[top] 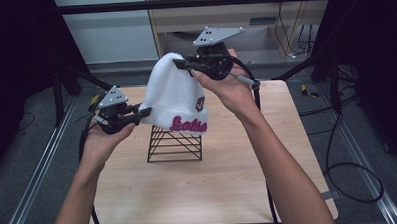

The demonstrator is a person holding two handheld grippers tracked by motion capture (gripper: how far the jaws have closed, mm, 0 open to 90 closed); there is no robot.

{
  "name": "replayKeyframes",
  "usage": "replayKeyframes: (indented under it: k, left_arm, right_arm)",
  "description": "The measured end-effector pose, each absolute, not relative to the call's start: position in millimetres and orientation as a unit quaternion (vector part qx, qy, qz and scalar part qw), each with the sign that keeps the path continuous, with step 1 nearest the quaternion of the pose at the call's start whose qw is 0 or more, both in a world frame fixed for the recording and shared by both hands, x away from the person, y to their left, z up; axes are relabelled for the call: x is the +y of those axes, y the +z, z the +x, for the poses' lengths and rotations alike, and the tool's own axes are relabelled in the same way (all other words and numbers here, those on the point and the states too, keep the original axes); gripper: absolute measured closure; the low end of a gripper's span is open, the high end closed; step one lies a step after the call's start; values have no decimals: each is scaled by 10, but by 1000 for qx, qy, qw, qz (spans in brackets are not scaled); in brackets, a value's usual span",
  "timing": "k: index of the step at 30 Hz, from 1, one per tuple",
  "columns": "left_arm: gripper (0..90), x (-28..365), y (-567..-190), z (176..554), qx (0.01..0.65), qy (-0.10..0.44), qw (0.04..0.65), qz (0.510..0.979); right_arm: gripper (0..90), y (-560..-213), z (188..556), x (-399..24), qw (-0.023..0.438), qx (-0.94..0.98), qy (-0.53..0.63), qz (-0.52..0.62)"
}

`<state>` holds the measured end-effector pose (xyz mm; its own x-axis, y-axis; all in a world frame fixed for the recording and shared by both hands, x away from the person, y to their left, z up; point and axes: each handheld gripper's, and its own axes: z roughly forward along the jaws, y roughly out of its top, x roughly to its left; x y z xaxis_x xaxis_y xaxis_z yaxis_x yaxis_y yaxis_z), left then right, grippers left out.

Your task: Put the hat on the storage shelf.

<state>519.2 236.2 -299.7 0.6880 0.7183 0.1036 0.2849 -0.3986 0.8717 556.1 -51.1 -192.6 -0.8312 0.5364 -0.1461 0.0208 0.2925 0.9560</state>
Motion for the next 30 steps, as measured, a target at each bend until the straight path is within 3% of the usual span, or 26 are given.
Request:
replayKeyframes:
  k: [11, 30]
  left_arm:
    - [718, 2407, -3180, 5275, 335, 249, 445, 792]
    - [717, 2465, -3327, 5227, 341, 257, 430, 796]
  right_arm:
    - [832, -2099, 5706, -442, 220, 781, 554, 187]
    - [829, -2217, 5617, -353, 214, 795, 540, 176]
